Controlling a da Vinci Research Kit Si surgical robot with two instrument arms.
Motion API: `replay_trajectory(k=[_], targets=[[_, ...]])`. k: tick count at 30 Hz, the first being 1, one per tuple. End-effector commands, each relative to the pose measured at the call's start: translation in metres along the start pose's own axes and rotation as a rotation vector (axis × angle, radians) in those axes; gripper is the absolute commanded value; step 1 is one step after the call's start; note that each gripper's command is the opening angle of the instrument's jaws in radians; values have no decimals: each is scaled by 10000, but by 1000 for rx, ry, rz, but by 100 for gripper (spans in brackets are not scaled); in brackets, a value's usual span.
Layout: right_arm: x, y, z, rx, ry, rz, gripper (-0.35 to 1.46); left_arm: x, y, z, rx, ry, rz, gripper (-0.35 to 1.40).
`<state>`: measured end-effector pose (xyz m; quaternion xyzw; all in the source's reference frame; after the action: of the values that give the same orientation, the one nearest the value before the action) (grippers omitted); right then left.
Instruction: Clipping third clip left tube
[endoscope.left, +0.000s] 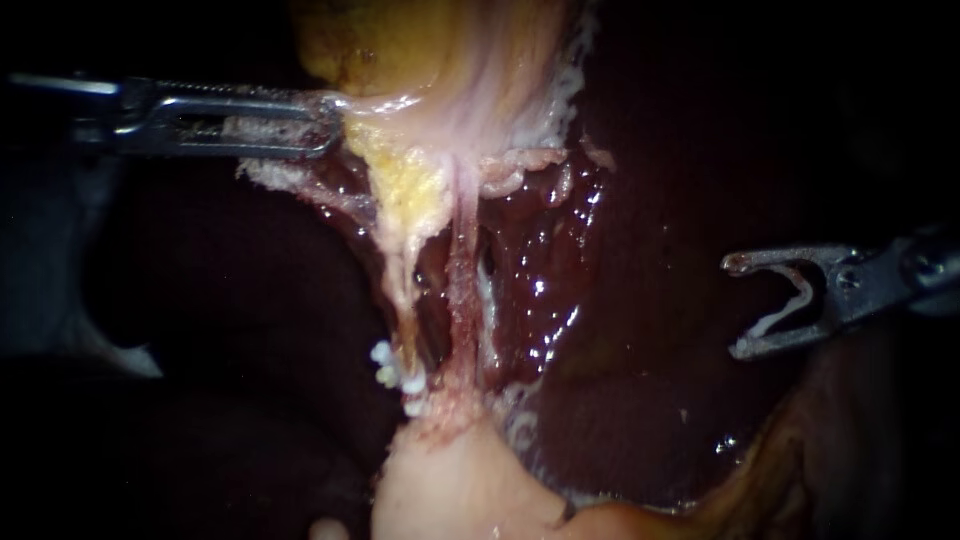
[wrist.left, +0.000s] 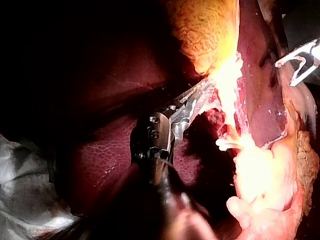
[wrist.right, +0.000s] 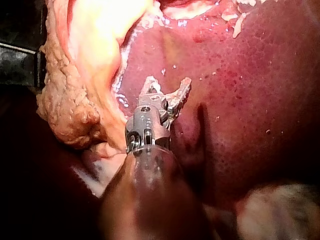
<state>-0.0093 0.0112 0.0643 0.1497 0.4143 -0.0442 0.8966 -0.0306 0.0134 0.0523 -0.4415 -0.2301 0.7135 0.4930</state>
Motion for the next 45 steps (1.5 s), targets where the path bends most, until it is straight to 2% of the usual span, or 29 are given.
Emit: replay_trajectory(k=[1,10,16,21,25,30,34,35,37,45], targets=[[1,0,0,0,1,0,50,0,0,0,1,0,0,-35],[2,0,0,-2,4,1,50,3,4,-7,-2,-2,-3,-35],[2,0,0,-2,4,1,50,26,18,-38,-22,-15,-17,-35],[3,0,-1,-3,7,2,50,44,22,-62,-11,-5,-28,-35],[4,1,-2,-3,9,4,50,50,20,-72,-5,-3,-32,-35],[13,1,-4,-13,35,11,50,50,20,-73,-5,-3,-32,-35],[37,-1,-6,-21,92,35,50,50,20,-73,-5,-3,-32,-35],[49,-3,-5,4,126,52,50,49,20,-74,-5,-3,-32,-35],[68,-5,-3,29,167,81,50,49,20,-74,-5,-3,-31,-35],[170,-22,35,76,326,217,50,48,18,-73,-5,-3,-31,-35]])
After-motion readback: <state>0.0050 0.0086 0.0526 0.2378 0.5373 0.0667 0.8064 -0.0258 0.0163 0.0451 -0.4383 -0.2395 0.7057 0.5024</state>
